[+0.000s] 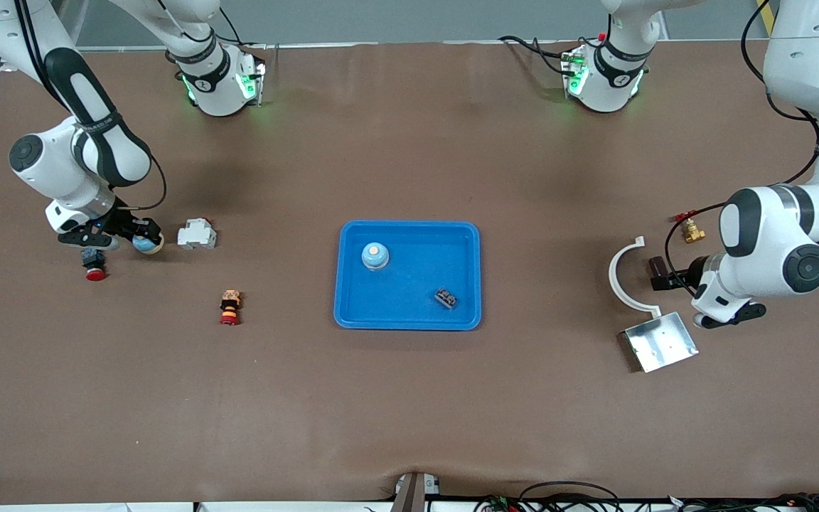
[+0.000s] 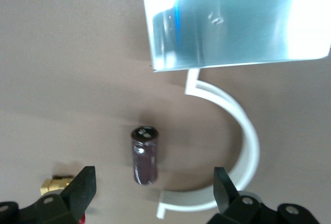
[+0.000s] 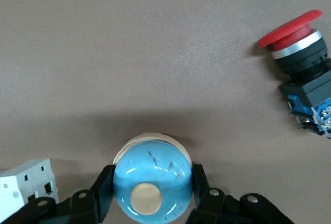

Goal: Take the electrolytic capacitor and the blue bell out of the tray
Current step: 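Set the bell beside the white block while the left gripper returns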

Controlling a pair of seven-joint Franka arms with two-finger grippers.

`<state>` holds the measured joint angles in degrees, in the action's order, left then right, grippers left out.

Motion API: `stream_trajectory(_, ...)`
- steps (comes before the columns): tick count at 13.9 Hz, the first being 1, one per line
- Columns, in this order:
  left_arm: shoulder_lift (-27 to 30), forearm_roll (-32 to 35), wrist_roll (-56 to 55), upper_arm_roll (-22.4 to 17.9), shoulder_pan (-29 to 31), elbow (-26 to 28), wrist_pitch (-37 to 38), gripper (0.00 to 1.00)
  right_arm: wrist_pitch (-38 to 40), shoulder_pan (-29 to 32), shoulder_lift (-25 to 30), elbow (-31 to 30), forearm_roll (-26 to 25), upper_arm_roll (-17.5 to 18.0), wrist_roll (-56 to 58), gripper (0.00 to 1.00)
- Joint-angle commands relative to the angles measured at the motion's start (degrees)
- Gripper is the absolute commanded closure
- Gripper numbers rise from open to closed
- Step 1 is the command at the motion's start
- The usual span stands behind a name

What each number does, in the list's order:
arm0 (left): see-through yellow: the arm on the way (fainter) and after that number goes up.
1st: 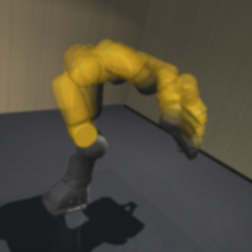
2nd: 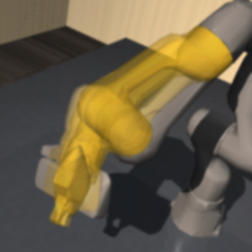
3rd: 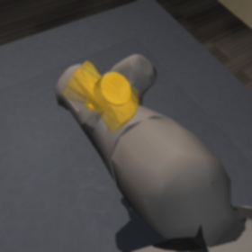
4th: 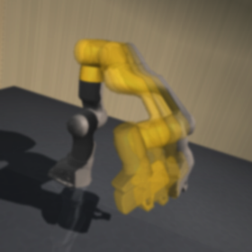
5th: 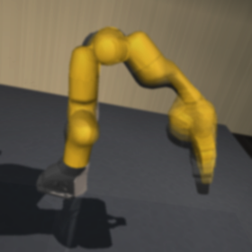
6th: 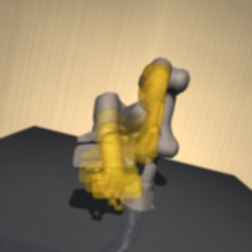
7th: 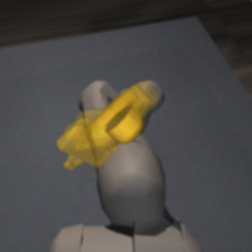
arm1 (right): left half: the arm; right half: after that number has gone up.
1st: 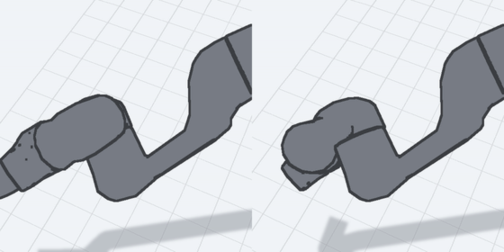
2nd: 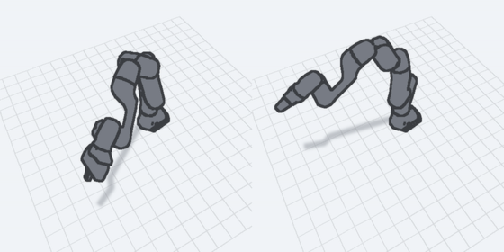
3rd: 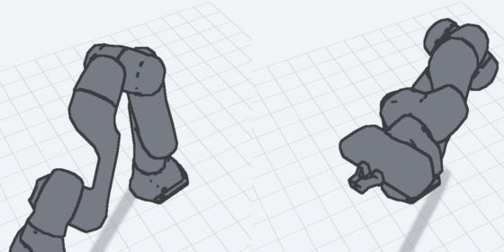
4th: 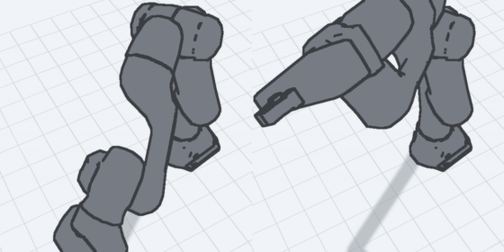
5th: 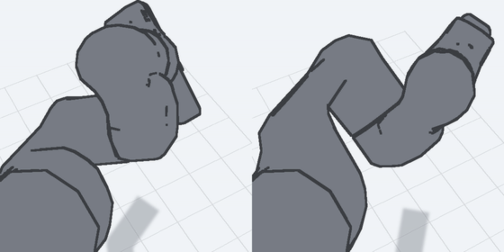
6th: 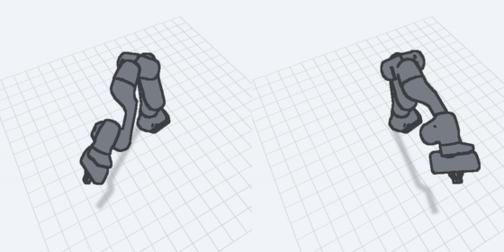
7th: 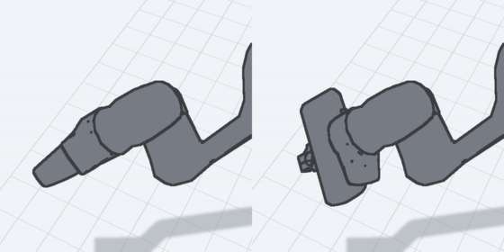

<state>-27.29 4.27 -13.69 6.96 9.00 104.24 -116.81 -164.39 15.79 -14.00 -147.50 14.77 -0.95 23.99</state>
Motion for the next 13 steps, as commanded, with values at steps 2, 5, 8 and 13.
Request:
stream_trajectory(2,1.1,-1.8,-5.5,3.0,0.0,-8.9,11.0,0.00,-0.5,0.9,-0.5,0.7,2.2,0.9,1.7,0.00)
stream_trajectory(5,1.4,-6.1,-9.8,4.7,-0.3,-15.7,17.5,0.00,-0.2,0.6,-0.3,0.9,2.2,0.9,1.6,0.00)
stream_trajectory(8,1.4,-6.6,-17.6,8.4,-0.2,-20.4,20.9,0.00,0.1,0.3,0.4,1.5,2.2,1.3,1.1,0.00)
stream_trajectory(13,0.9,-9.5,-31.3,14.3,-0.6,-24.1,20.8,0.00,2.6,-2.8,1.4,4.5,2.2,1.3,-0.9,0.00)
